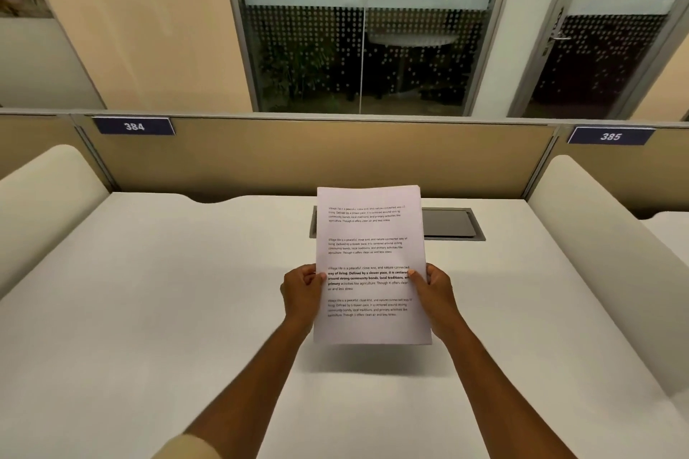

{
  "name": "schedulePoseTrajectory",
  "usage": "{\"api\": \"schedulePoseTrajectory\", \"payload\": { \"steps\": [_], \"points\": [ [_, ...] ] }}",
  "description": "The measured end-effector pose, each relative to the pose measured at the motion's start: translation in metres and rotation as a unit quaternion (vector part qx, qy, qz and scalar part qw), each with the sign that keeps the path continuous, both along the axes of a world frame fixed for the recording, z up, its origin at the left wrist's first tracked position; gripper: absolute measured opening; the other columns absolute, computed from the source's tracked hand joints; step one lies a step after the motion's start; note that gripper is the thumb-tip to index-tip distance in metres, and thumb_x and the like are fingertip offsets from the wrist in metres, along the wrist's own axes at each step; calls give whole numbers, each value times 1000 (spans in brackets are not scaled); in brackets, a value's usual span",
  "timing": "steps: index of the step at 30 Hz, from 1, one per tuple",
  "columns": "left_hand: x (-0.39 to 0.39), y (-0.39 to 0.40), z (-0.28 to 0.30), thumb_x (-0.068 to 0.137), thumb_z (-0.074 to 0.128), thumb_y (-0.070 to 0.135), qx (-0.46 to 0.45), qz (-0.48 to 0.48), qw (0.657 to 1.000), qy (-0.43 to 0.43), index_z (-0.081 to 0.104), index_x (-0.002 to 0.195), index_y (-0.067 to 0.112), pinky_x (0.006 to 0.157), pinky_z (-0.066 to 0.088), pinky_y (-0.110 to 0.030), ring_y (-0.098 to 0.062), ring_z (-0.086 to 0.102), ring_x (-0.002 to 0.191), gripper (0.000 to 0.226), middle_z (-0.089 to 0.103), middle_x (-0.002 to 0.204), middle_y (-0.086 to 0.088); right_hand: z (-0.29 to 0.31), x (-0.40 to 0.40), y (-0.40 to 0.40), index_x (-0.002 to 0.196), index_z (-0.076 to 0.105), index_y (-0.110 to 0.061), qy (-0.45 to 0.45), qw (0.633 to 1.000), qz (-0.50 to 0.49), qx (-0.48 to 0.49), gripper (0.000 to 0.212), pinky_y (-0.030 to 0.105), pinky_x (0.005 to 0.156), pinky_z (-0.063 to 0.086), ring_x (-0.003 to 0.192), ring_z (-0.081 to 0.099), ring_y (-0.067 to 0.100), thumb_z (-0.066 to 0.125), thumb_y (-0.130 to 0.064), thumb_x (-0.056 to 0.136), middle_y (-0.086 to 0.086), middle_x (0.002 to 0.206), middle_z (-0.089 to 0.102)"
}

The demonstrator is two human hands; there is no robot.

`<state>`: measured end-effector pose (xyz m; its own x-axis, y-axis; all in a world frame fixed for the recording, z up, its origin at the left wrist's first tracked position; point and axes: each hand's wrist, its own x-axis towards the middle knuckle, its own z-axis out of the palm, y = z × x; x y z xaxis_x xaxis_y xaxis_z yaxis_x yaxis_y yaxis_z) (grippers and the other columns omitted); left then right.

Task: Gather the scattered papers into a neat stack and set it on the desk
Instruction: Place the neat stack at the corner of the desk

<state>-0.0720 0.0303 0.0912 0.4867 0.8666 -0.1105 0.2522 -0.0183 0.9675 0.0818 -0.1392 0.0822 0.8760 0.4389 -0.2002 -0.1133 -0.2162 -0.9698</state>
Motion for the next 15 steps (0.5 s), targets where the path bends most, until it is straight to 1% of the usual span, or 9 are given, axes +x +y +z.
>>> {"api": "schedulePoseTrajectory", "payload": {
  "steps": [3,5,7,10,12,15],
  "points": [
    [-2,2,-7,87,65,4,-11,26,999,15,74,99,2,81,60,-38,-24,72,78,15,77,93,-11,-4,-2,1,111,61,-12,11,1000,22,-13,19,27,66,55,85,70,20,54,-23,98,6,105,71],
    [-4,5,-10,86,67,5,-17,41,999,25,74,99,1,83,60,-41,-27,72,81,16,76,94,-12,-5,-1,2,113,60,-13,23,999,35,-28,18,34,75,56,91,69,24,49,-19,99,7,109,69],
    [-4,6,-13,85,68,4,-18,51,998,37,75,96,1,83,59,-42,-28,72,80,14,77,93,-13,-7,-1,3,115,59,-11,30,998,49,-37,21,39,85,55,99,66,27,44,-14,100,8,113,68],
    [-6,6,-14,83,68,4,-9,63,996,58,76,90,5,79,59,-36,-24,70,72,11,77,90,-12,-8,1,5,115,60,-4,25,996,74,-53,25,47,94,53,105,65,31,41,-9,99,12,116,66],
    [-7,6,-13,82,68,4,0,67,995,71,77,86,7,79,58,-36,-23,68,70,10,77,87,-11,-10,2,7,111,61,0,18,994,88,-63,24,50,95,53,105,65,34,42,-7,99,14,115,67],
    [-10,9,-13,82,68,4,0,74,994,77,76,83,8,82,58,-40,-25,69,72,9,76,81,-8,-11,4,11,107,63,1,14,993,90,-68,22,46,90,54,101,66,33,45,-6,97,14,112,69]
  ]
}}
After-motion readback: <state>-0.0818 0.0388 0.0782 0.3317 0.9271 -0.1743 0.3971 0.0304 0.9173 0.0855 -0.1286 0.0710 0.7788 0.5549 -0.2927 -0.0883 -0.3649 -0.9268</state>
